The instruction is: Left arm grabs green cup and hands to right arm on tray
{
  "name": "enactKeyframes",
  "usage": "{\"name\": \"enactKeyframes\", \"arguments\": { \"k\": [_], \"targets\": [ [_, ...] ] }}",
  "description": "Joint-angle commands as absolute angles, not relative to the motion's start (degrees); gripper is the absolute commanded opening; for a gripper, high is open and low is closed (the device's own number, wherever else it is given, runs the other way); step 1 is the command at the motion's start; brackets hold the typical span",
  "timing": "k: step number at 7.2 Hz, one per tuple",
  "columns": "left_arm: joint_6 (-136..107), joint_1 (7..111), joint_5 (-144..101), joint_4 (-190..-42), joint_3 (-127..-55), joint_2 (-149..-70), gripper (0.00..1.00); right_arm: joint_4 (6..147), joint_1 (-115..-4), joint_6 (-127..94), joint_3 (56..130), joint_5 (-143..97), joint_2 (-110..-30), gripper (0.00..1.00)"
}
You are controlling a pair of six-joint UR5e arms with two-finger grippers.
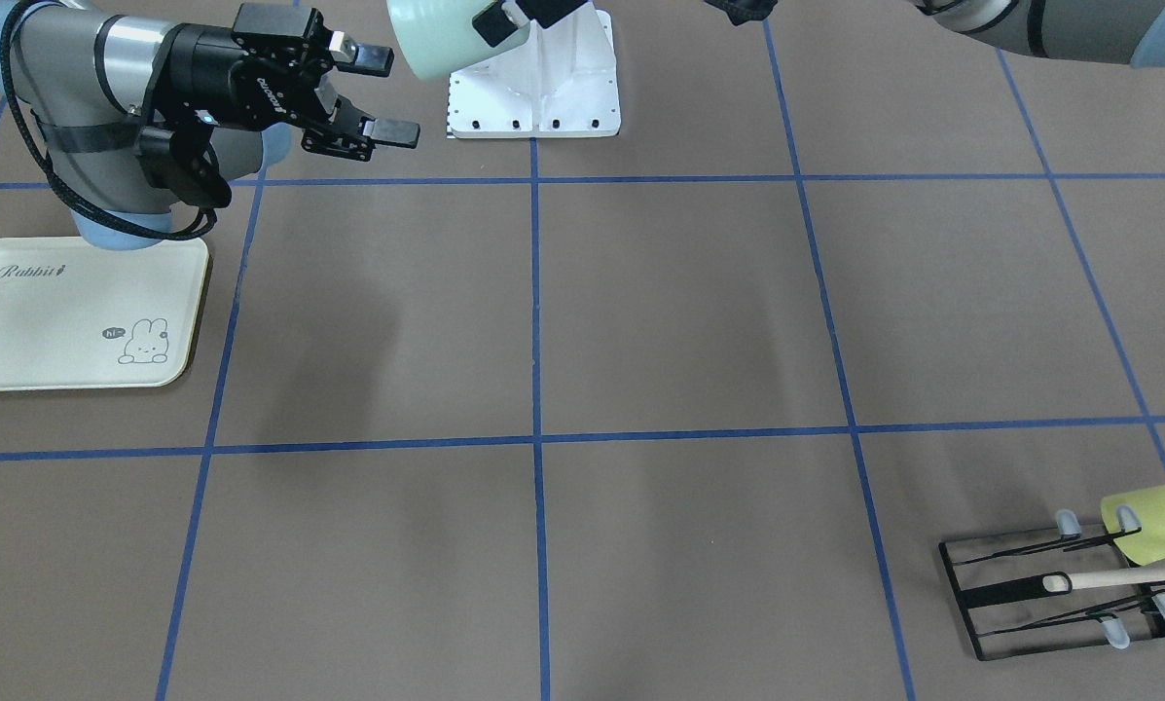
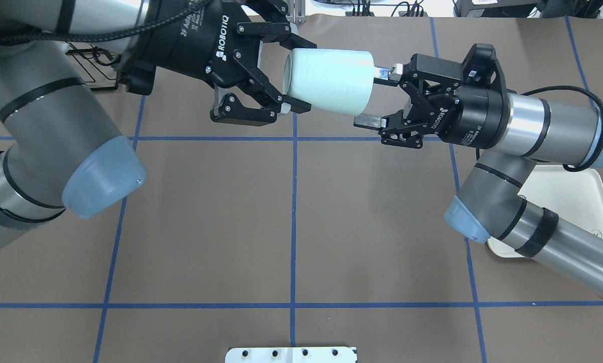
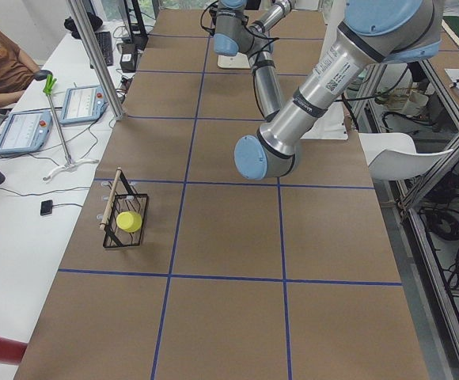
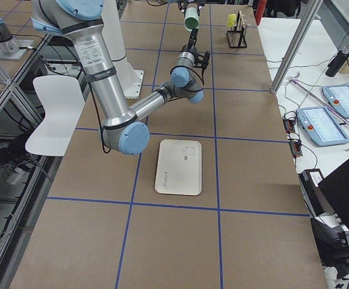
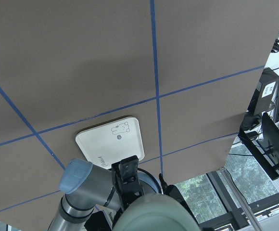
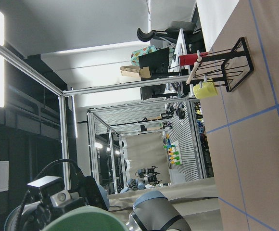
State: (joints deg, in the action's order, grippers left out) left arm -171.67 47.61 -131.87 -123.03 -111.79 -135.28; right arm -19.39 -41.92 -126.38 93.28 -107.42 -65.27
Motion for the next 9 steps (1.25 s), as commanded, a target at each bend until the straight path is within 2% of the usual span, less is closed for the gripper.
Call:
{"name": "enactKeyframes", "arguments": {
  "k": [1,7,9],
  "targets": [
    [-173.8,48.2,-133.9,-123.0,-112.0,-135.0,0.18,-19.4,-41.0,-126.4,93.8,-105.9,-64.0,0.94],
    [-175.1,47.9,-133.8,-123.0,-111.6,-135.2,0.18,-19.4,-39.5,-126.4,93.8,-104.8,-63.4,0.94],
    [-175.1,47.9,-133.8,-123.0,-111.6,-135.2,0.18,-19.4,-39.1,-126.4,93.7,-104.8,-63.4,0.86]
  ]
}}
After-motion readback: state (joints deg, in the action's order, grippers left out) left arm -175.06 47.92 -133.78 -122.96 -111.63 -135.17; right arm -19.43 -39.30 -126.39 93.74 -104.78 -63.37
